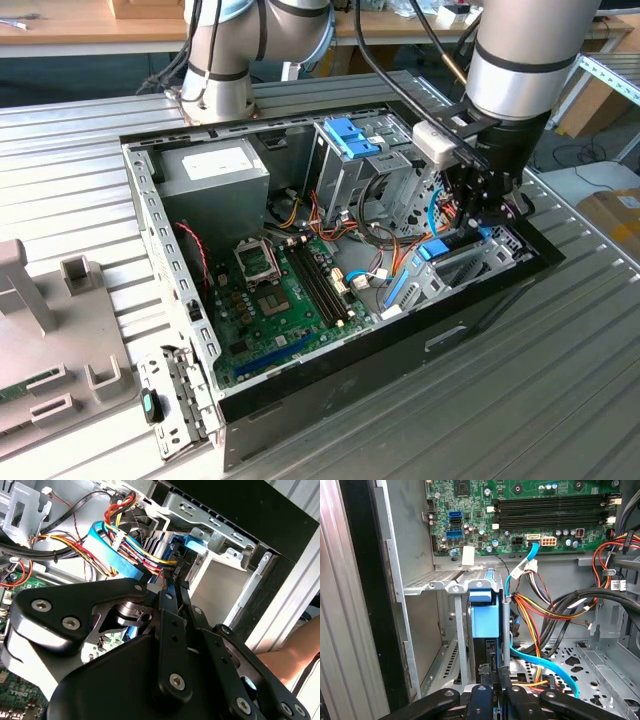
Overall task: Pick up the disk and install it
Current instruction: 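Insert the first disk wire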
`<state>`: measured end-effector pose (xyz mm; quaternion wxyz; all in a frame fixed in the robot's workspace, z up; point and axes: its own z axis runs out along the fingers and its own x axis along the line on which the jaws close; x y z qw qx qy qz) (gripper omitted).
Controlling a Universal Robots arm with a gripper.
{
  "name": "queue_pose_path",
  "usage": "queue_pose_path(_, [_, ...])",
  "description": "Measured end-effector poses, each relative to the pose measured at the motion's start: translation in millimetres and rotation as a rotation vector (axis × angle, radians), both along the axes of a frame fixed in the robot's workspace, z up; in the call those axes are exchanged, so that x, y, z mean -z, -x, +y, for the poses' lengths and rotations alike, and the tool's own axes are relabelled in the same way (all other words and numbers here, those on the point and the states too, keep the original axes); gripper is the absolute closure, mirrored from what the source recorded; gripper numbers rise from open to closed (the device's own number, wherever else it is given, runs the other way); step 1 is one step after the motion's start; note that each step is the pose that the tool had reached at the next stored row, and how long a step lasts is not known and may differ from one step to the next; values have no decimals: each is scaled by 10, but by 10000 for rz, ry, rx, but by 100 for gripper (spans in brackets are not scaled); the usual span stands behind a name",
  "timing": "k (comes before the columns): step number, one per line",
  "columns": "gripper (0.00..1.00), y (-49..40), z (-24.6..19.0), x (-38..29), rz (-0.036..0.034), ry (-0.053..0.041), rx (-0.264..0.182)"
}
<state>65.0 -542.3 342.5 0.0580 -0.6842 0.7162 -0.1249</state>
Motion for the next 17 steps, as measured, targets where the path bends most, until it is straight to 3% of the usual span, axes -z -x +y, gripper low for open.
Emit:
queue_pose_path(6, [83,0,0,0,1,2,-146])
queue_pose_path(17, [83,0,1,85,1,3,-147])
